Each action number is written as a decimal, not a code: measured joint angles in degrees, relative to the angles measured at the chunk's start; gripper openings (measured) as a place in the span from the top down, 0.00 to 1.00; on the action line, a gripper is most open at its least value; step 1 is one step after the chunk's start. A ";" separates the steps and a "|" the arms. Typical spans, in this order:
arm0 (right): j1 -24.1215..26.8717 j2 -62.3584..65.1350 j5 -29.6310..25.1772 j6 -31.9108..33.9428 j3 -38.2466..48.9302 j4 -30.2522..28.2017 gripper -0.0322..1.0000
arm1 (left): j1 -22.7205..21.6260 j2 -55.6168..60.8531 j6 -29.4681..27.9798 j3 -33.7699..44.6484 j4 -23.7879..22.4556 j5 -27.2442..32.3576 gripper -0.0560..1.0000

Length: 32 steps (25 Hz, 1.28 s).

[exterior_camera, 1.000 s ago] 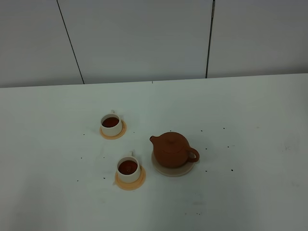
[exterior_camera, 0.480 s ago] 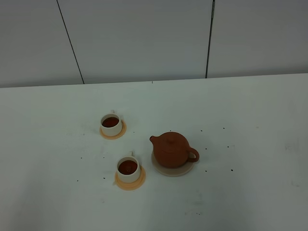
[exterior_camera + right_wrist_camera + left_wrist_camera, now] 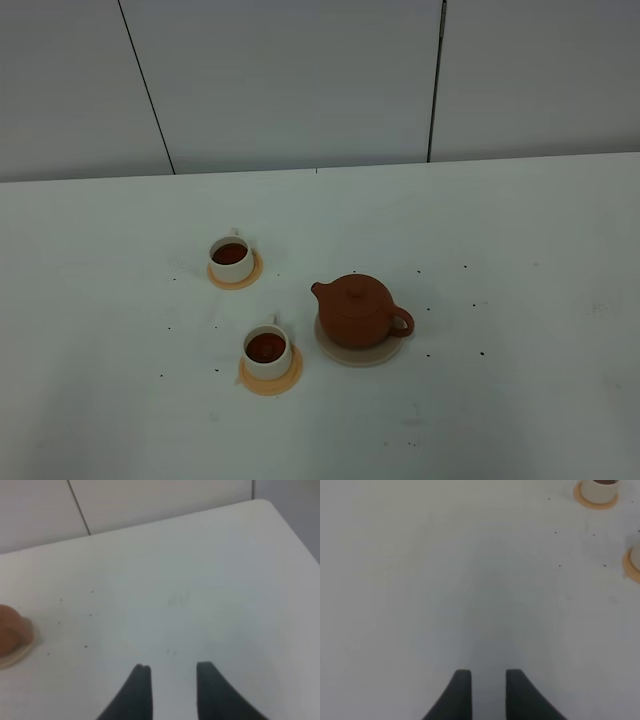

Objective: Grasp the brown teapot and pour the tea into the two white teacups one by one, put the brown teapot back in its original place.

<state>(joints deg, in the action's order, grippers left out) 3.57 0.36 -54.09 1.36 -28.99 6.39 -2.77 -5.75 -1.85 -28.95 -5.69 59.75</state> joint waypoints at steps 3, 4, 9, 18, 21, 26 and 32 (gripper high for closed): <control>0.00 0.00 -1.45 -0.63 0.00 -1.21 0.76 | 0.00 0.00 0.00 0.00 0.00 0.00 0.72; 0.00 0.00 -2.23 -0.83 0.00 -2.53 0.76 | 0.00 0.00 0.00 0.00 0.00 0.00 0.72; 0.00 0.00 -6.62 2.03 0.96 -6.75 0.76 | 0.00 0.00 0.00 0.00 0.00 0.00 0.72; 0.00 0.04 -6.75 1.87 1.14 -2.32 0.76 | 0.00 0.00 0.00 0.00 0.00 0.00 0.72; 0.00 0.04 -6.75 1.72 1.14 -3.52 0.76 | 0.00 0.00 0.00 0.00 0.00 0.00 0.72; 0.00 0.04 -6.75 1.72 1.14 -3.72 0.75 | 0.00 0.00 0.00 0.00 0.00 0.00 0.72; 0.00 0.04 -6.75 1.72 1.14 -3.73 0.74 | 0.00 0.00 0.00 0.00 0.00 0.00 0.72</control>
<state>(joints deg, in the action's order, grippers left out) 3.57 0.40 -60.84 3.09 -27.84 2.67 -2.77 -5.75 -1.85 -28.95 -5.69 59.75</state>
